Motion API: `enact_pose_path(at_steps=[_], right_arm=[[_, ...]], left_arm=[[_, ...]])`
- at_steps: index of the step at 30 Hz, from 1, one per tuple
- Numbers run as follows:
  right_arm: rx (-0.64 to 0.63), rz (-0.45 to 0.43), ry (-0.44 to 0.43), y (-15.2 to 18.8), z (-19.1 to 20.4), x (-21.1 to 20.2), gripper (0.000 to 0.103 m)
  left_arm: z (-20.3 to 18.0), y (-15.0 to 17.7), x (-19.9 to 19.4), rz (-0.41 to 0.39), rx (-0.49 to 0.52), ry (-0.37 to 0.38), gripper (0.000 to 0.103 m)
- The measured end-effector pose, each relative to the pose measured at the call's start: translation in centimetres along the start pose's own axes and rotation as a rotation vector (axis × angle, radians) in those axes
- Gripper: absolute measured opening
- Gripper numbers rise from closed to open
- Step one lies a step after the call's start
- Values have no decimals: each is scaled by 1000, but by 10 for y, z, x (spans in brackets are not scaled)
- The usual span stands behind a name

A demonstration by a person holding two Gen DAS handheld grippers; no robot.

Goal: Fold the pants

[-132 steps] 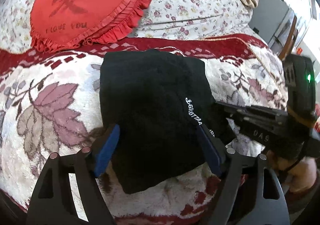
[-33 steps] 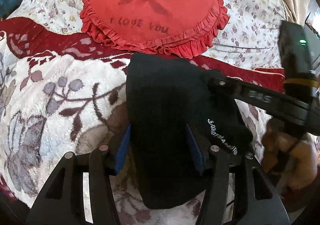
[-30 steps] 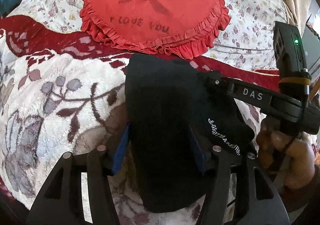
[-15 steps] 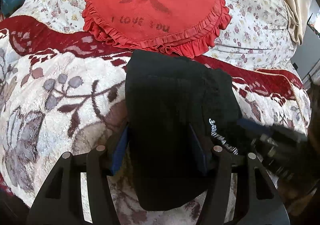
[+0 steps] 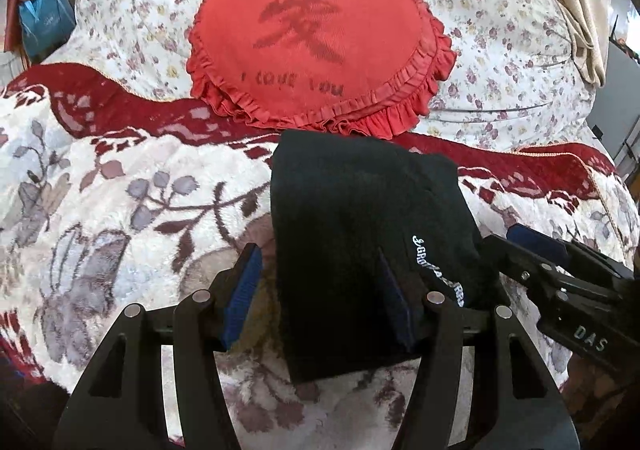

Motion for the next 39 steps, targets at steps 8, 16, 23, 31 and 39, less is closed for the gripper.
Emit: enact_pose_path(at_steps=[8, 16, 23, 31, 39], right_arm=[[11, -48, 22, -3, 5, -19, 53], [29, -62, 12, -1, 6, -33, 61], [30, -50, 12, 5, 7, -40, 63], [38, -35, -4, 9, 8, -37, 64], [39, -31, -1, 9, 7, -36, 64]], left_arm=[[10, 3, -21, -28, 17, -67, 59], [12, 4, -41, -52, 29, -98, 59], [16, 2, -57, -88, 18, -128, 59], [14, 0, -70, -113, 72, -205, 59], [11, 0, -71, -113, 82, -196, 59]])
Point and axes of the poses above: each gripper's, at about its wrist camera, not at the fingertips, and x roughly the way its jaws point, z to its left, y to its underside, the point moved 9 cm from there along x, roughly the way its jaws point, and after that the axes turned 1 degree about x, right-handed, at the moved point
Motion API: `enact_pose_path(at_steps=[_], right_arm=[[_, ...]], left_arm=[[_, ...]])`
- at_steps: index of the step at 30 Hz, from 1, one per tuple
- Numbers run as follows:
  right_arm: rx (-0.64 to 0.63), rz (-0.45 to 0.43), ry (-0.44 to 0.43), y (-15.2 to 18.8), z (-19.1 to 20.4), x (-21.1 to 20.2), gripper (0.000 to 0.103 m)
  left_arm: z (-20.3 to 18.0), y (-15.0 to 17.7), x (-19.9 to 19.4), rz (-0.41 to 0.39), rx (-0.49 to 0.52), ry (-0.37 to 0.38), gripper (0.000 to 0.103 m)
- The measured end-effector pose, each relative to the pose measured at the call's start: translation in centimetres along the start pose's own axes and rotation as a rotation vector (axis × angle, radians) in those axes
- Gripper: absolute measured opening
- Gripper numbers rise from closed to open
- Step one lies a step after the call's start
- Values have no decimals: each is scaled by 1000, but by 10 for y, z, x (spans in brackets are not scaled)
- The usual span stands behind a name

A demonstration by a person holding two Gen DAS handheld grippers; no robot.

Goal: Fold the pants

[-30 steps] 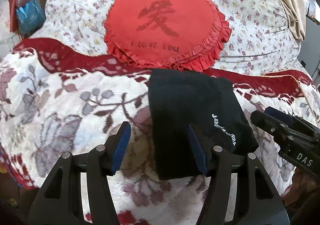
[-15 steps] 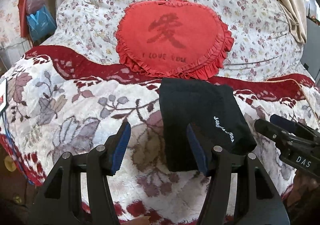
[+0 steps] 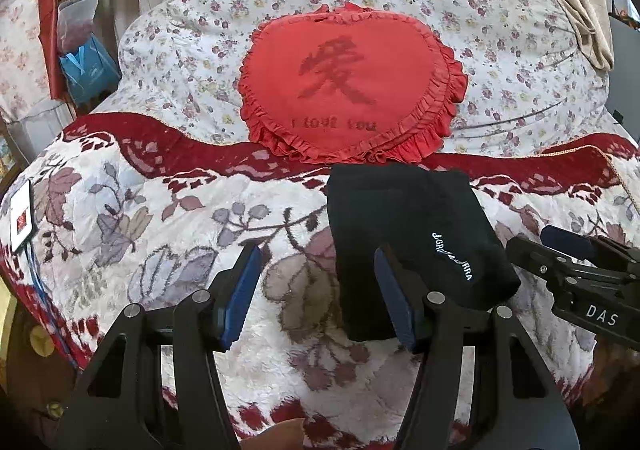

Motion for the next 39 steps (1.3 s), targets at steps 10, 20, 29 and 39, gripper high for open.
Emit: enact_pose_path(at_steps=[10, 20, 29, 39], right_arm=[[-2, 12, -1, 4, 2, 4, 64], [-3, 16, -2, 4, 4, 4, 65], [-6, 28, -3, 7, 5, 7, 65], [-5, 35, -3, 10, 3, 10, 65]], left_arm=[[-3, 2, 1, 8, -8, 17, 59], [-4, 4, 4, 13, -14, 19, 59], [-5, 6, 5, 17, -17, 28, 59], [-4, 7, 7, 25, -26, 31, 59]])
Point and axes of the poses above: each gripper's, at about its wrist camera, not at the fingertips, and x roughly the way its jaws point, z to its left, y to its underside, the point moved 9 cm from there along x, roughly the way its jaws point, and after that the axes turned 1 degree about x, right-handed, at the moved point
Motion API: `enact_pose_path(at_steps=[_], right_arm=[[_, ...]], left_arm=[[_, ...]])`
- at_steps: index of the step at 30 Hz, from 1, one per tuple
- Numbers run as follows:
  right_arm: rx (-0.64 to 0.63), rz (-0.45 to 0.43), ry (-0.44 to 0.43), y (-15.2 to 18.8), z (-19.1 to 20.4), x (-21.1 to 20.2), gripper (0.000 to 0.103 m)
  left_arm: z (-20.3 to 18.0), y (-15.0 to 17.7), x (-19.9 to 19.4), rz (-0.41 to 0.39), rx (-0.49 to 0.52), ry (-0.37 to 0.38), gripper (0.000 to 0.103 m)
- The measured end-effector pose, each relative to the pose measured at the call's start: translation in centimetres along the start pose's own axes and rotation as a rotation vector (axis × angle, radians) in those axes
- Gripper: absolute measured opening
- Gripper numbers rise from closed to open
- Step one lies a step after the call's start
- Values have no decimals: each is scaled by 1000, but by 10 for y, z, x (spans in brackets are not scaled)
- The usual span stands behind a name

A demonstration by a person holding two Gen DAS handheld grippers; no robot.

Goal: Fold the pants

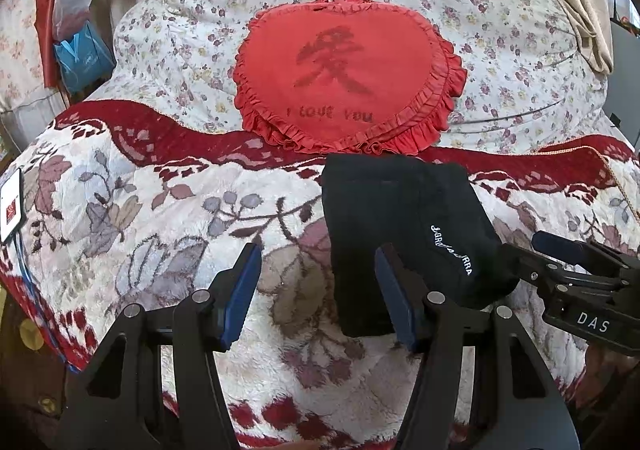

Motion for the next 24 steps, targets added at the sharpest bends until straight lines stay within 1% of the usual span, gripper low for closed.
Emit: enact_pose_path(at_steps=[24], right_arm=[[13, 19, 0, 6, -4, 7, 65]], left_arm=[[1, 7, 9, 20, -1, 8, 59]])
Point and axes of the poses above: each gripper's, at about its wrist camera, not at the fingertips, and x roughly the way its jaws point, z to its left, y to its underside, the point moved 9 cm from there along x, roughly the way its jaws point, and after that the axes turned 1 degree about x, right-handed, at the moved point
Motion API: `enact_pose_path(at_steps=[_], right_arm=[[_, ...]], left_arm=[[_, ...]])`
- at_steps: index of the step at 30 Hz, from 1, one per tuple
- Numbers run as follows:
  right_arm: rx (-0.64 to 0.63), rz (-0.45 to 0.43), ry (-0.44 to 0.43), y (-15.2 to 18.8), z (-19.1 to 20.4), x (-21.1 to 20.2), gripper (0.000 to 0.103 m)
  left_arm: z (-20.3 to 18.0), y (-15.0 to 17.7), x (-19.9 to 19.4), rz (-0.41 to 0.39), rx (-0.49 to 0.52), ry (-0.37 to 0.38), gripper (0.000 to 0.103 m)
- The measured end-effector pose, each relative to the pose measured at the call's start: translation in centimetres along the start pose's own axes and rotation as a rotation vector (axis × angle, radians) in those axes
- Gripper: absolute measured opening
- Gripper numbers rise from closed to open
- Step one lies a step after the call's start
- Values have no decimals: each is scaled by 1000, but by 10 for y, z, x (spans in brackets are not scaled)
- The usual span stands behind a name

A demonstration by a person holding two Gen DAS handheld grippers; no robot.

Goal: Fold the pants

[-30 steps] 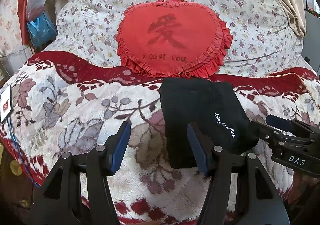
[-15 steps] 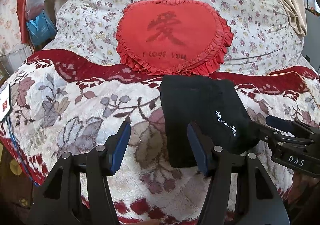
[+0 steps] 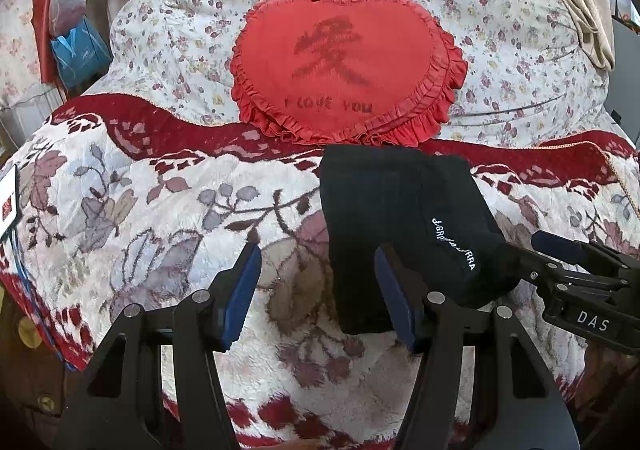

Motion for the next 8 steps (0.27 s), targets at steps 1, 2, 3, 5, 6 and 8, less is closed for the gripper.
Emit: enact_pose_path(at_steps=[1, 2, 3, 5, 6, 8], right_arm=[[1, 0, 0, -1, 0, 0, 65], [2, 1, 0, -1, -1, 1, 65], [1, 1, -1, -1, -1, 1, 65], [4, 2, 1, -1, -3, 1, 65], [6, 2, 2, 0, -4, 1, 65], [10, 3, 4, -1, -8, 2, 65]], left_arm=[[0, 1, 0, 0, -2, 1, 59], [0, 0, 0, -1, -2, 0, 59], [0, 1, 0, -2, -3, 0, 59], [0, 0, 0, -3, 0, 3, 59], [0, -1, 0, 0, -1, 5, 59], [-1, 0, 2, 9, -7, 24, 59]])
Point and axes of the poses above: each gripper's, at about its wrist camera, not at the fingertips, and x roughly the way its jaws point, z to its left, y to its underside, the point moved 9 cm from there along x, roughly the way its jaws point, and after that the axes turned 1 degree about x, right-handed, at the moved point
